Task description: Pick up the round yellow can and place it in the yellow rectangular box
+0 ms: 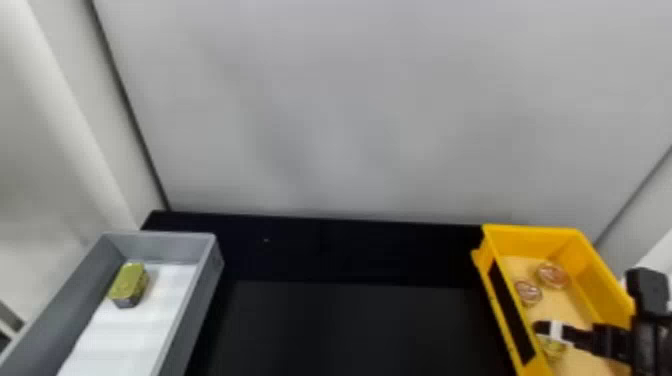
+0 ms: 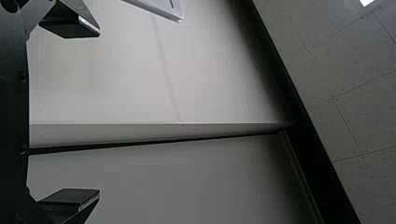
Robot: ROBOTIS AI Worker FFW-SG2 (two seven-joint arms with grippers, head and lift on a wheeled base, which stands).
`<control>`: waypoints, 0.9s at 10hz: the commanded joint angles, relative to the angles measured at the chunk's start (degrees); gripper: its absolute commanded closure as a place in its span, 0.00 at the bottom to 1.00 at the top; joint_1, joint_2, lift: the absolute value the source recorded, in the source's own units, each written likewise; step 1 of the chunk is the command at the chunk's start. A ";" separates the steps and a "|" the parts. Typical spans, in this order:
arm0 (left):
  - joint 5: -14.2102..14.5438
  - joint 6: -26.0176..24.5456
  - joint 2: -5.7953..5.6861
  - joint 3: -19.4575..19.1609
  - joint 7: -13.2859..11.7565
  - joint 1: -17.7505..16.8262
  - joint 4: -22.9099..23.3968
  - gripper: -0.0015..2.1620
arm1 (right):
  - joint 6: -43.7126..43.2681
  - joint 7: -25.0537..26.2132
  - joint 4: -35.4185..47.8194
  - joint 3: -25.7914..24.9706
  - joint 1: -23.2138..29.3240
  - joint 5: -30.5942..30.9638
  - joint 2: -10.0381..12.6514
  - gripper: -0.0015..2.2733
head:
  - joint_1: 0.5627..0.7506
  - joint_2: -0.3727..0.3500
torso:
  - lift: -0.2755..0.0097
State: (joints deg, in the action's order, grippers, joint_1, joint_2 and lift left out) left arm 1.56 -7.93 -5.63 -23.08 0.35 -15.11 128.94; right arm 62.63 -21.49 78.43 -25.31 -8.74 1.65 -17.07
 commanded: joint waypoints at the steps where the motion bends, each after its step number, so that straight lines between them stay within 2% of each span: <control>1: 0.02 -0.07 0.09 -0.13 0.00 0.08 0.00 0.04 | 2.97 1.18 3.74 0.27 0.56 0.02 -0.42 0.00 | 0.49 0.46 | 0.94; 2: 0.11 -0.07 0.09 -0.13 0.00 0.08 0.00 0.04 | 3.85 1.44 5.85 0.62 0.83 0.02 -0.51 0.00 | 0.49 0.46 | 0.94; 5: 0.11 -0.51 0.09 -0.13 0.00 0.34 0.00 0.04 | 5.26 5.49 22.11 4.22 -0.14 0.02 -0.51 0.00 | 0.49 0.46 | 0.94; 7: 0.02 -0.51 0.09 -0.22 0.00 0.61 0.00 0.04 | 3.59 11.82 35.30 6.77 -1.72 -0.07 -0.25 0.01 | 0.49 0.46 | 0.94; 8: 0.02 -0.51 0.09 -0.22 0.00 0.61 0.00 0.04 | 1.48 14.28 40.13 7.47 -2.34 -0.16 -0.16 0.02 | 0.49 0.46 | 0.94; 9: 0.02 -0.51 0.09 -0.13 0.00 0.70 0.00 0.04 | -2.74 18.94 44.44 8.61 -2.60 -2.01 0.02 0.02 | 0.49 0.46 | 0.94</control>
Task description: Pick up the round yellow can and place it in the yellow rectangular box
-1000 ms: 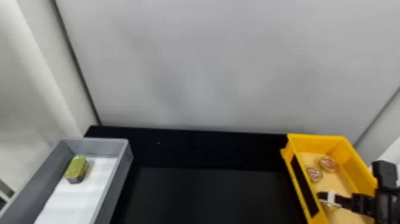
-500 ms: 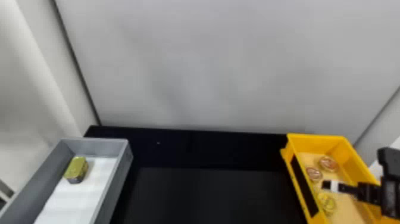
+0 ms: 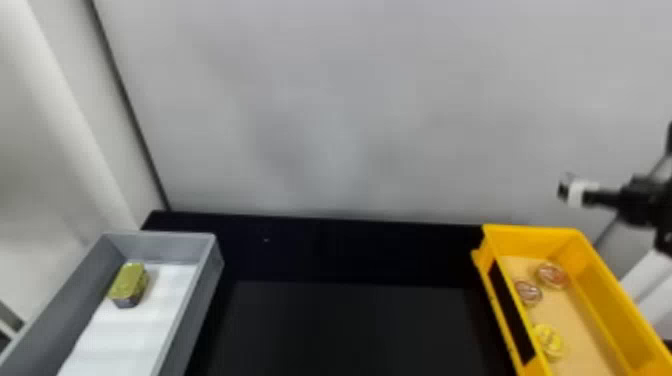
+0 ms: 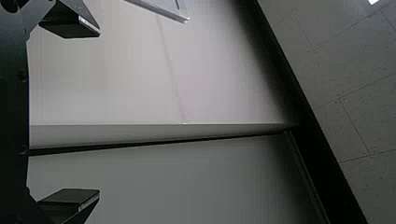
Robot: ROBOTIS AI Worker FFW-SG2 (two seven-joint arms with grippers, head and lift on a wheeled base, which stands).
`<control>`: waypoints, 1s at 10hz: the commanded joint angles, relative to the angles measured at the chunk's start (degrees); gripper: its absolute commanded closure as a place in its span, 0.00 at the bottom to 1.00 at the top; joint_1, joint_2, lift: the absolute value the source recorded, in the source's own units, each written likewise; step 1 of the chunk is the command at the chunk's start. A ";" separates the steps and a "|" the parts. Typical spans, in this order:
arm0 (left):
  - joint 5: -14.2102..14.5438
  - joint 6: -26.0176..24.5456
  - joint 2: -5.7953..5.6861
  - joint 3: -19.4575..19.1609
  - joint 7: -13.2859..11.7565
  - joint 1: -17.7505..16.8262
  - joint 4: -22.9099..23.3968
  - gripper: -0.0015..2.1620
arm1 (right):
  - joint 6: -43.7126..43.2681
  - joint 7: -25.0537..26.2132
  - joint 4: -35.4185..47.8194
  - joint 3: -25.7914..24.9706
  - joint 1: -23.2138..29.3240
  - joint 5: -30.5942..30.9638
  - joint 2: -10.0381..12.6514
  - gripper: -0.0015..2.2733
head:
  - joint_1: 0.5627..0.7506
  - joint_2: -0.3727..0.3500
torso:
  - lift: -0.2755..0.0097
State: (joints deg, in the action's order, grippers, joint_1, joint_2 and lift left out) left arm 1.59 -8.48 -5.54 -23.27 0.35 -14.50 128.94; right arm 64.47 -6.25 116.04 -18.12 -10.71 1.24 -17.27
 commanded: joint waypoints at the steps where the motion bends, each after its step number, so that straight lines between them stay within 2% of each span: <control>1: -0.01 0.22 0.08 -0.03 0.00 0.26 -0.09 0.04 | -11.80 8.88 9.73 3.35 -0.63 -3.70 0.22 0.02 | 0.49 0.46 | 0.94; 3: -0.01 0.22 0.00 0.06 0.00 0.26 -0.09 0.03 | -25.52 14.68 13.43 8.54 -1.42 -4.93 0.22 0.04 | 0.49 0.46 | 0.94; 4: -0.01 0.30 0.00 0.14 0.00 0.17 -0.09 0.03 | -28.51 15.04 14.83 10.56 -2.82 -4.85 0.30 0.04 | 0.49 0.46 | 0.94; 7: -0.09 0.30 -0.09 0.32 -0.09 0.08 -0.09 0.03 | -34.13 15.83 18.52 17.06 -7.92 1.13 0.74 0.03 | 0.49 0.46 | 0.94; 10: -0.18 0.48 -0.09 0.41 -0.18 0.08 -0.18 0.03 | -37.03 15.74 18.52 19.09 -9.24 4.12 1.27 0.03 | 0.49 0.46 | 0.94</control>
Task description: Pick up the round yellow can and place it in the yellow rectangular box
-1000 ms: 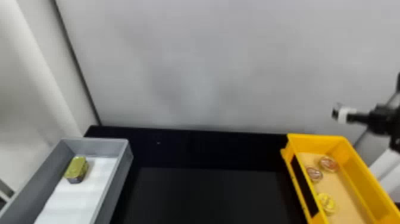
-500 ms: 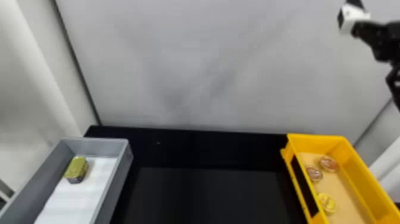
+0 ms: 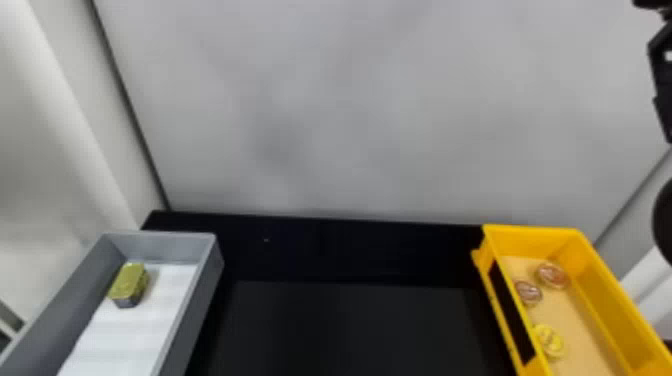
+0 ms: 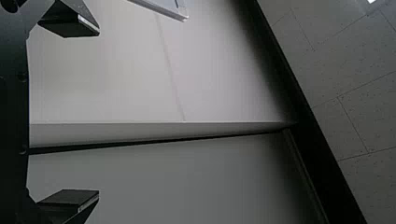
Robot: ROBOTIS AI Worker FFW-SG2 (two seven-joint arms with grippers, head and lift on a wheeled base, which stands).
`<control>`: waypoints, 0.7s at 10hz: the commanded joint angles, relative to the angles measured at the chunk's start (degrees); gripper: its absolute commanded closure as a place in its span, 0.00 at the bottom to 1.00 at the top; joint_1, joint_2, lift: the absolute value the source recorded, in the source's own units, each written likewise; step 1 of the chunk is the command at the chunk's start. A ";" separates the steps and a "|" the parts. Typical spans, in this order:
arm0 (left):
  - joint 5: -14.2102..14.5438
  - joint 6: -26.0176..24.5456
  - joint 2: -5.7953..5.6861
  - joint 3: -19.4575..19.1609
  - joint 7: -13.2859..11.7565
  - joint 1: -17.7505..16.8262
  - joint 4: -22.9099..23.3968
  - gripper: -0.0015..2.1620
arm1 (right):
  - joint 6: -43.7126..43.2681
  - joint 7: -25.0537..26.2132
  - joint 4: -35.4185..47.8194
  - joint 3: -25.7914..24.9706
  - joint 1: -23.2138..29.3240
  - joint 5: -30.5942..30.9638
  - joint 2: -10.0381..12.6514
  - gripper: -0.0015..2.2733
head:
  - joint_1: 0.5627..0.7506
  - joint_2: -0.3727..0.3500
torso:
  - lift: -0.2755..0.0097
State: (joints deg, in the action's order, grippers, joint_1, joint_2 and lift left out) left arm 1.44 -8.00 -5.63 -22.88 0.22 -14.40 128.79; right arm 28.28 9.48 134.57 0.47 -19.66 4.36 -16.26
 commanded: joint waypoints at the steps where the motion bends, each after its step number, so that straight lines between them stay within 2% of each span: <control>1: -0.12 0.00 0.00 -0.07 -0.22 -0.01 -0.03 0.03 | -1.02 0.01 0.08 0.50 -0.29 1.27 0.53 0.03 | 0.49 0.46 | 0.94; 7: -0.12 0.26 0.09 -0.15 -0.66 -0.19 -0.12 0.03 | -3.05 0.01 0.17 0.94 -0.29 2.50 0.97 0.03 | 0.49 0.46 | 0.94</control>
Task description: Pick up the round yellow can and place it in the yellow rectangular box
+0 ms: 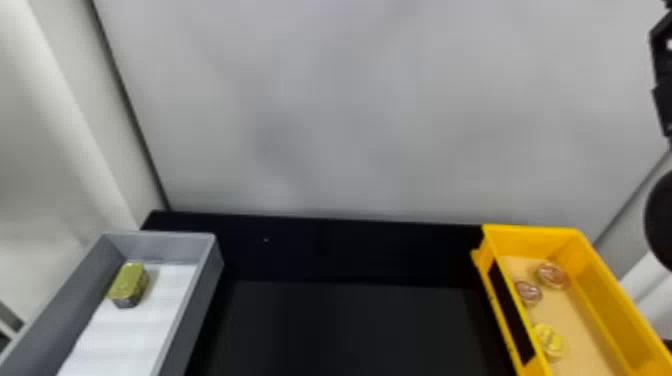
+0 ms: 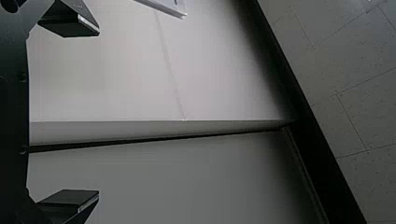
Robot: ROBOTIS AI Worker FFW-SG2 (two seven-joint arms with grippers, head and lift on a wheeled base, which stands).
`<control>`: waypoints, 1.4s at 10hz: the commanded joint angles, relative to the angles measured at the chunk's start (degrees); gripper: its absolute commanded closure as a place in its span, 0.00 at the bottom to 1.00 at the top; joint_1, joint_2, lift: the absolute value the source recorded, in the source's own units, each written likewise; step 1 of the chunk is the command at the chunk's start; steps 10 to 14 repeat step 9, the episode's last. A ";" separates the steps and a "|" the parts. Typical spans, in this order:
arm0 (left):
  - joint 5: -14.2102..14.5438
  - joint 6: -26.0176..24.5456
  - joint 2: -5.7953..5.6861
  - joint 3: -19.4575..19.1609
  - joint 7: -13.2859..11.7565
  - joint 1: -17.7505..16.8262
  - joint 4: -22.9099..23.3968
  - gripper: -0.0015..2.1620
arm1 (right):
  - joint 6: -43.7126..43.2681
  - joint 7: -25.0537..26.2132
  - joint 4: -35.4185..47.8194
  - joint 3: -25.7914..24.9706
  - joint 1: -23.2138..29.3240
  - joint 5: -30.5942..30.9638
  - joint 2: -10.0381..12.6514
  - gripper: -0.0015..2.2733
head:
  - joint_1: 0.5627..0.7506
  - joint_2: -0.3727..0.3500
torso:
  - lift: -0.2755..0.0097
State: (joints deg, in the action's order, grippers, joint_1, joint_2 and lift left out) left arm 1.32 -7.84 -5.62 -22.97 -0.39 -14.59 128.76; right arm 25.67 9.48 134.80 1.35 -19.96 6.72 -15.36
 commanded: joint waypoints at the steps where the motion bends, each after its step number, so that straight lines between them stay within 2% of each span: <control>1: 0.00 0.19 0.08 -0.07 -0.04 0.00 -0.08 0.03 | -0.96 0.28 -0.15 0.06 0.00 -0.04 0.24 0.03 | 0.49 0.46 | 0.94; 7: 0.62 0.63 -0.01 -0.07 -0.04 0.08 -0.26 0.03 | -1.75 0.63 -0.76 0.67 0.09 -0.04 0.24 0.03 | 0.49 0.46 | 0.94; 8: 0.62 0.45 -0.01 0.02 0.04 0.08 -0.26 0.03 | -1.84 0.63 -0.68 0.67 0.09 -0.04 0.24 0.03 | 0.49 0.47 | 0.94; 9: 0.88 0.45 -0.01 0.20 0.04 0.08 -0.26 0.03 | -1.92 0.63 -0.68 0.76 0.09 -0.04 0.24 0.03 | 0.49 0.54 | 0.94; 14: 0.88 0.45 -0.01 0.20 0.04 0.08 -0.26 0.03 | -1.92 0.63 -0.68 0.76 0.09 -0.04 0.24 0.03 | 0.49 0.54 | 0.94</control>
